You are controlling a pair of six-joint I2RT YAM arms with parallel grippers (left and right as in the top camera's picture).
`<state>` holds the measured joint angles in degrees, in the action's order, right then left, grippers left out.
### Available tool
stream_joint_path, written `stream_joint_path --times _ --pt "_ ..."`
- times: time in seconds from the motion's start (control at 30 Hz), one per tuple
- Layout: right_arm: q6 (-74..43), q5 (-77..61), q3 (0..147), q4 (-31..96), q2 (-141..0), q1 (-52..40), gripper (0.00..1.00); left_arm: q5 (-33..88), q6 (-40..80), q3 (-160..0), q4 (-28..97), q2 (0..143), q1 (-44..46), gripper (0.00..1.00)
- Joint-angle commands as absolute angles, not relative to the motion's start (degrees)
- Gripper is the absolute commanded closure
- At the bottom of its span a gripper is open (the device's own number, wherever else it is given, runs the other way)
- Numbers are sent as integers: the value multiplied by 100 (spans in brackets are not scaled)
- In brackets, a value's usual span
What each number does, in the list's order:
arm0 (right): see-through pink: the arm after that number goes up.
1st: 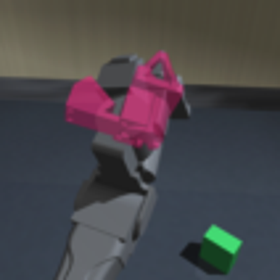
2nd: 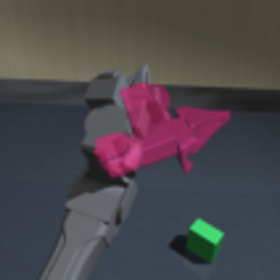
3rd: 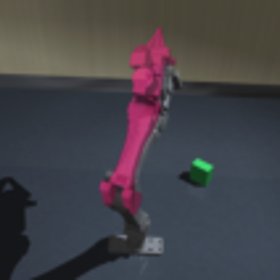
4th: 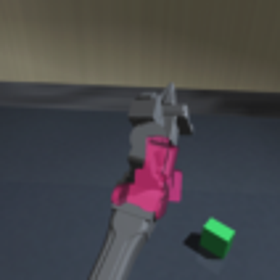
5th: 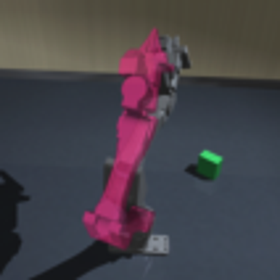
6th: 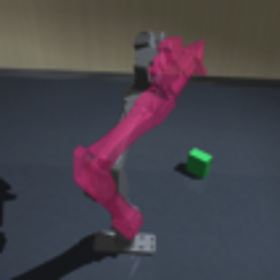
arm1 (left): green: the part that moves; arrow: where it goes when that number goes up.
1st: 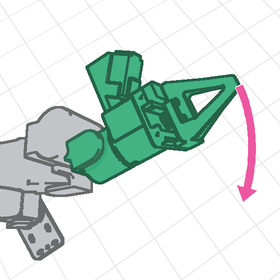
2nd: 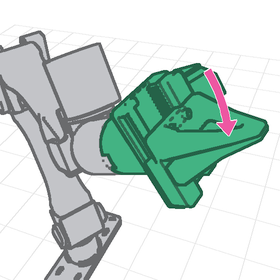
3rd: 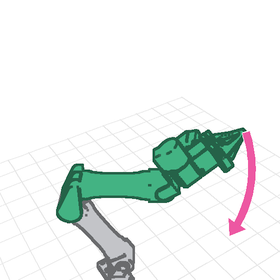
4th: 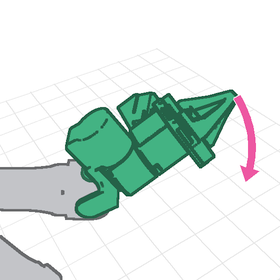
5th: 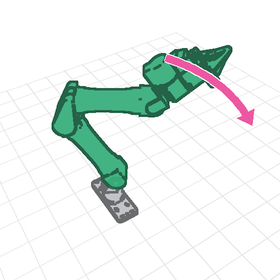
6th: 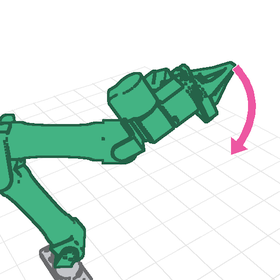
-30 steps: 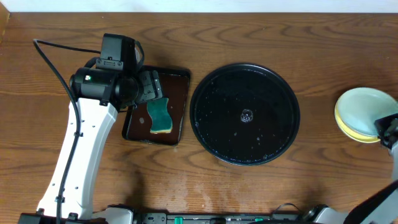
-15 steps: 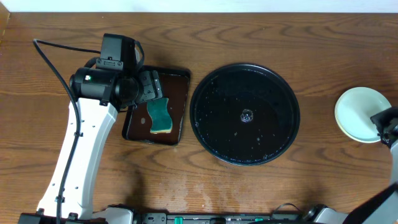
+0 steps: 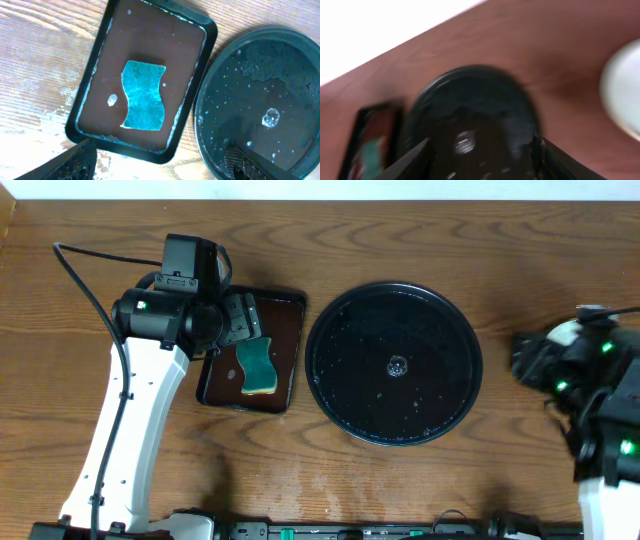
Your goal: Clean dirty plates on tray and stack at the side
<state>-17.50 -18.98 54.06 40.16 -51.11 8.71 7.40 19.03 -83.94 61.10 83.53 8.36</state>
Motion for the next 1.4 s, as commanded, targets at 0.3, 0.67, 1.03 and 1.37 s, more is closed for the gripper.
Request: stream_joint_path --times 0.3,0.67,1.03,1.37 --pt "-1452 -2727 5463 4200 -4414 -751 1 751 1844 -8460 6125 8348 814 18" --pt "-1092 -2534 5463 4976 -4351 -742 1 751 1844 -8460 6125 8348 814 18" --pt "812 -1774 5006 4689 -2663 -622 1 751 1844 -8460 6128 8348 814 18" --pt "847 -1345 2766 3892 -797 -582 1 751 1844 -8460 6128 8348 814 18"
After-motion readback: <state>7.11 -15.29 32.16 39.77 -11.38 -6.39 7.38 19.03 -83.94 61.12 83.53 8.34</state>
